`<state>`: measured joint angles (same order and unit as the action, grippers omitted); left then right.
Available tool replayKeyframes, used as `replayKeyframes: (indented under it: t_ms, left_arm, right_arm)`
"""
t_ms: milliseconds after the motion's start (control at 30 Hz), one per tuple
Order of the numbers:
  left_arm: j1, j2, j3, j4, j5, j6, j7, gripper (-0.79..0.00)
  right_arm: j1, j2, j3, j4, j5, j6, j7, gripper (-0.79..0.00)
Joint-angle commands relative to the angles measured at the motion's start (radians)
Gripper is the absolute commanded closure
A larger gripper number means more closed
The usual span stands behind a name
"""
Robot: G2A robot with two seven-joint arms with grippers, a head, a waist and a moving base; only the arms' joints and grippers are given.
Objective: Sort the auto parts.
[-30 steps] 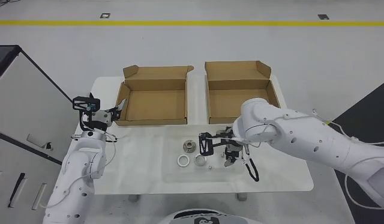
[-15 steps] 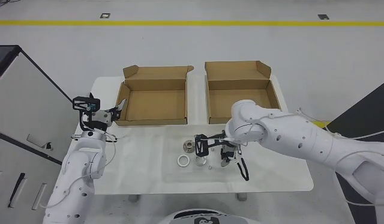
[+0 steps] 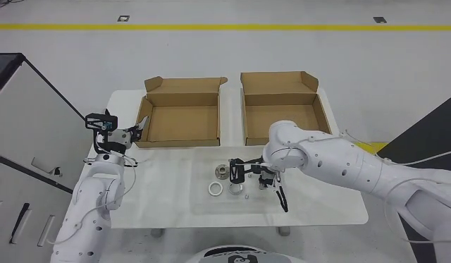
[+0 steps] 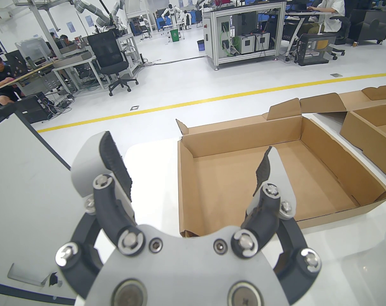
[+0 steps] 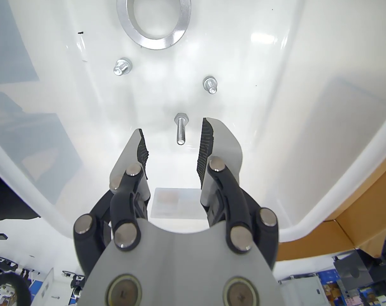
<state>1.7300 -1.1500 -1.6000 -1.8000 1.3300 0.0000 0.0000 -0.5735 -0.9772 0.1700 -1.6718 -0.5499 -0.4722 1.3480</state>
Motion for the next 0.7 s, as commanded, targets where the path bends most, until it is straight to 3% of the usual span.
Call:
replayKeyframes:
  t_ms: [0, 667]
  left_arm:
    - [0.000, 0.000, 0.000, 0.000, 0.000, 0.000, 0.000, -0.785]
    - [0.000, 0.000, 0.000, 0.000, 0.000, 0.000, 0.000, -0.785]
  right_arm:
    - [-0.002, -0.004, 0.000, 0.004, -0.003, 0.000, 0.000, -0.382]
    - [-0.028, -0.038, 0.000, 0.066, -0.038, 0.005, 0.005, -0.326]
